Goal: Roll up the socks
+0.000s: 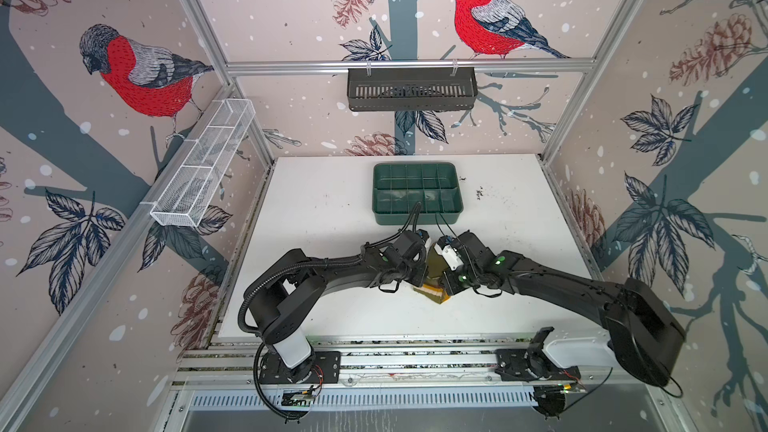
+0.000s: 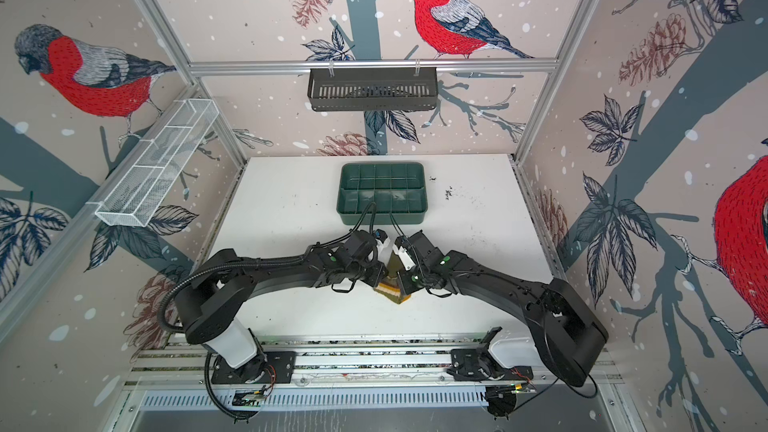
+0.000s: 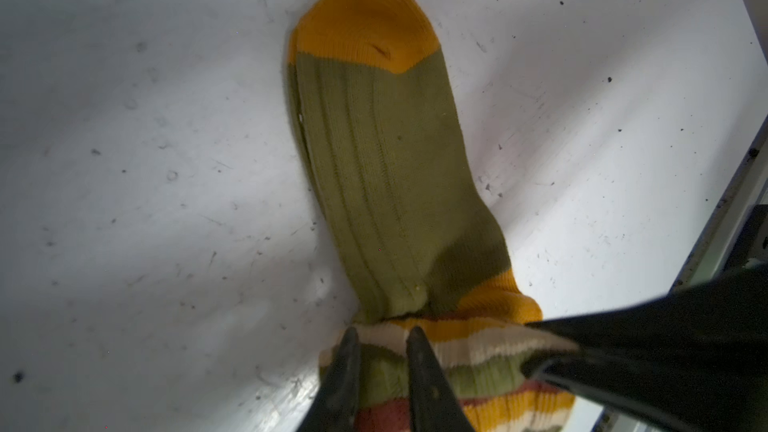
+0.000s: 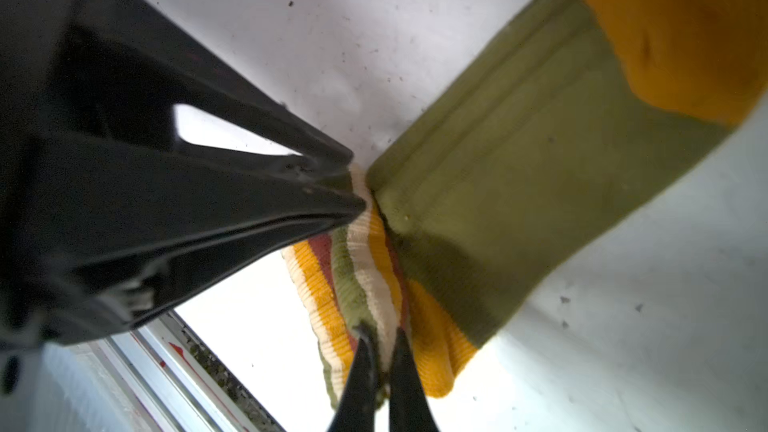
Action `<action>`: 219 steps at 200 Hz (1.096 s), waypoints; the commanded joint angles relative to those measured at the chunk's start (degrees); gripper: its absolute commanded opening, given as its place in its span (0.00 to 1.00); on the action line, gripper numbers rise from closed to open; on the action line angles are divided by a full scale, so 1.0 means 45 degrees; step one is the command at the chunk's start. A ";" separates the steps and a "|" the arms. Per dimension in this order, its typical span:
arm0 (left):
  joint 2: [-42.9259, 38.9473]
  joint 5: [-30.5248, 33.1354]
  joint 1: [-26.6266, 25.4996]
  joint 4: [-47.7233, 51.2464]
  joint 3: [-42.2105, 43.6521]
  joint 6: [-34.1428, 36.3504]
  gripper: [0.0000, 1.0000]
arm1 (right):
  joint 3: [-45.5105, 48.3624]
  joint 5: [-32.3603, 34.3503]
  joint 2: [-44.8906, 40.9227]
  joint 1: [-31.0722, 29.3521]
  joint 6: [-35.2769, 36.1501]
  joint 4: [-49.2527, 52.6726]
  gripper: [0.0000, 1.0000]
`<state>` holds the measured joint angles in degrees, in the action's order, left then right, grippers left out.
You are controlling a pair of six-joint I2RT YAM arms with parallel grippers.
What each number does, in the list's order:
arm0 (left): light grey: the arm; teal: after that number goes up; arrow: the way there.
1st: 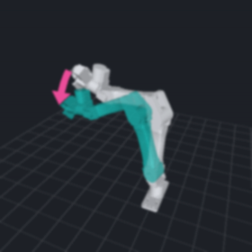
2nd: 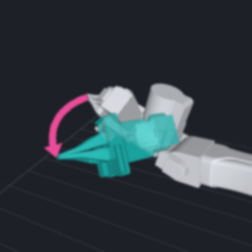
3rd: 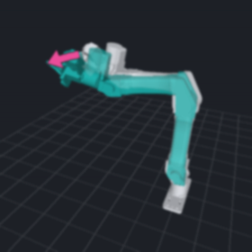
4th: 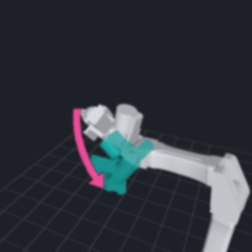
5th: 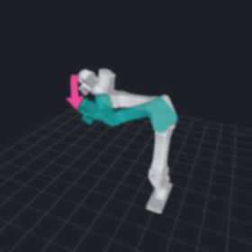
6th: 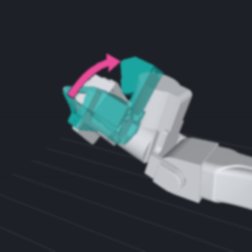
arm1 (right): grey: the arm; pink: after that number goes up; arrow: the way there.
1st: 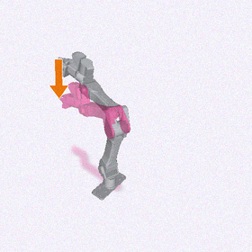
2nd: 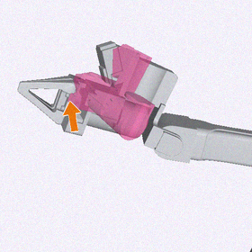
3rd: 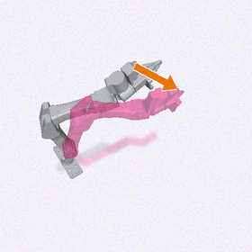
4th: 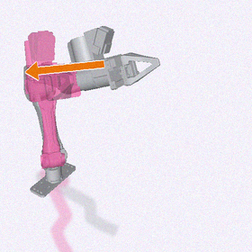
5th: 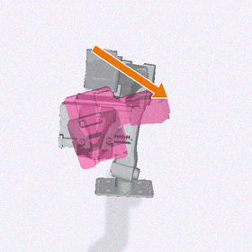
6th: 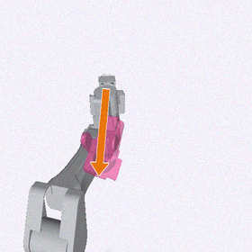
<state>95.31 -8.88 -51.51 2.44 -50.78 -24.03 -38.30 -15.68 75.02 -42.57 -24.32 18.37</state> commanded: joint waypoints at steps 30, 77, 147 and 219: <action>-0.1006 0.0773 0.0002 0.0337 -0.0160 0.0282 0.32 | 0.0445 -0.1356 -0.0194 0.0820 -0.0822 -0.0517 0.02; -0.1928 0.0294 -0.0416 0.0248 0.0175 0.0151 0.28 | 0.0807 -0.1661 0.0294 0.1195 -0.1147 -0.0821 0.02; -0.0998 -0.0422 -0.1171 -0.0555 0.0306 -0.0099 0.19 | 0.1245 -0.1848 0.0371 0.1607 -0.1374 -0.0977 0.02; 0.0124 -0.1248 -0.1210 -0.0544 -0.0217 0.0358 0.17 | 0.1461 -0.1744 0.0305 0.1808 -0.1413 -0.1094 0.03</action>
<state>94.08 -12.08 -56.80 0.86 -50.92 -23.97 -32.01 -23.94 76.55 -34.70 -30.22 13.15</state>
